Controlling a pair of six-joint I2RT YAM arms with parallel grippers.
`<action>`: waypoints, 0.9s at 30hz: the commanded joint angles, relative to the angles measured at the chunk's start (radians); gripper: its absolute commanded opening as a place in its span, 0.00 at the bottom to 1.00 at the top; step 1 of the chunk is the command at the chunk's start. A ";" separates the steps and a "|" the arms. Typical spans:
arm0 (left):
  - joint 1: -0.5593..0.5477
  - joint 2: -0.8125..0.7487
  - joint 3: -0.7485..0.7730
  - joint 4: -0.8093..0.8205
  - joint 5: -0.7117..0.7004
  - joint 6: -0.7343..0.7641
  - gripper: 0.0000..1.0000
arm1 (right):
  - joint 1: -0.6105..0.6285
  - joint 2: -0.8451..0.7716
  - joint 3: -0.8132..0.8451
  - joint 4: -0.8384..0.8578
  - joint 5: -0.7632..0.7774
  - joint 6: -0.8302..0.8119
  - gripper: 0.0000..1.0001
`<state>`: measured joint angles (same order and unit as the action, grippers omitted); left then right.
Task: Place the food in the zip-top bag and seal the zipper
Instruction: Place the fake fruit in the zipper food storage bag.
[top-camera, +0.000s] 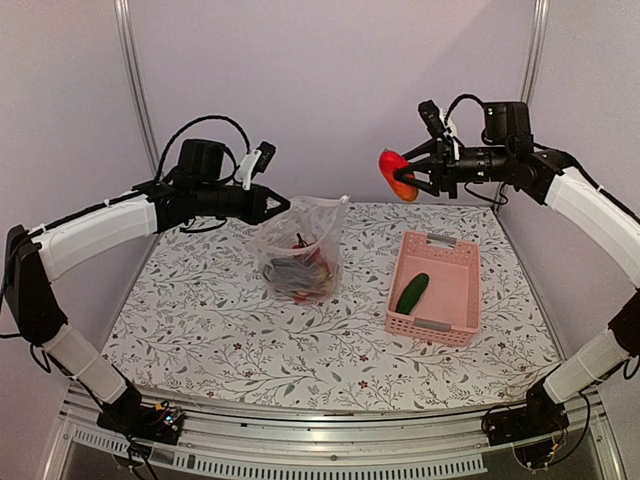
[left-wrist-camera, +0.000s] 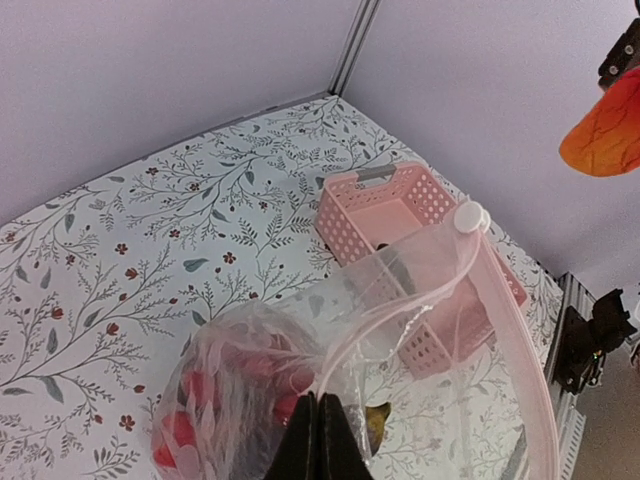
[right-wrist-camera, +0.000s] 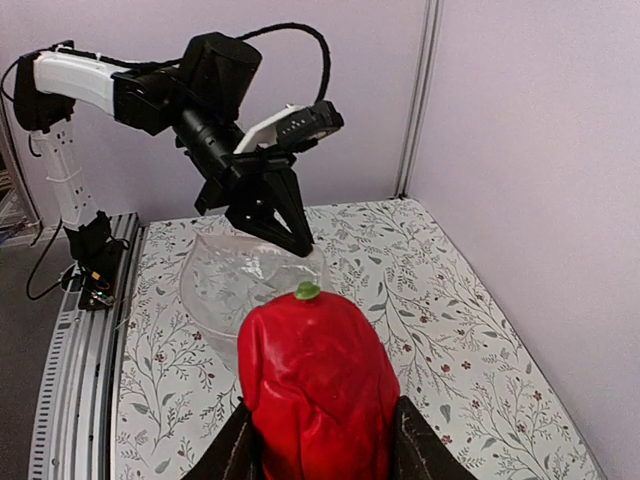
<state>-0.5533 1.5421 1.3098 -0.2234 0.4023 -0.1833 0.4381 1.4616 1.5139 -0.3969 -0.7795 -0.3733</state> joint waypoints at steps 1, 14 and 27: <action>-0.001 0.025 0.023 -0.023 -0.008 0.023 0.00 | 0.066 0.028 0.074 0.036 -0.182 0.045 0.06; -0.001 0.018 0.028 -0.023 0.033 0.019 0.00 | 0.259 0.253 0.288 0.027 -0.177 0.024 0.06; -0.003 -0.012 0.030 -0.018 0.045 0.008 0.00 | 0.281 0.446 0.388 0.059 -0.114 -0.039 0.15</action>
<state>-0.5537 1.5524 1.3144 -0.2283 0.4374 -0.1757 0.7151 1.8511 1.8904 -0.3389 -0.9375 -0.3794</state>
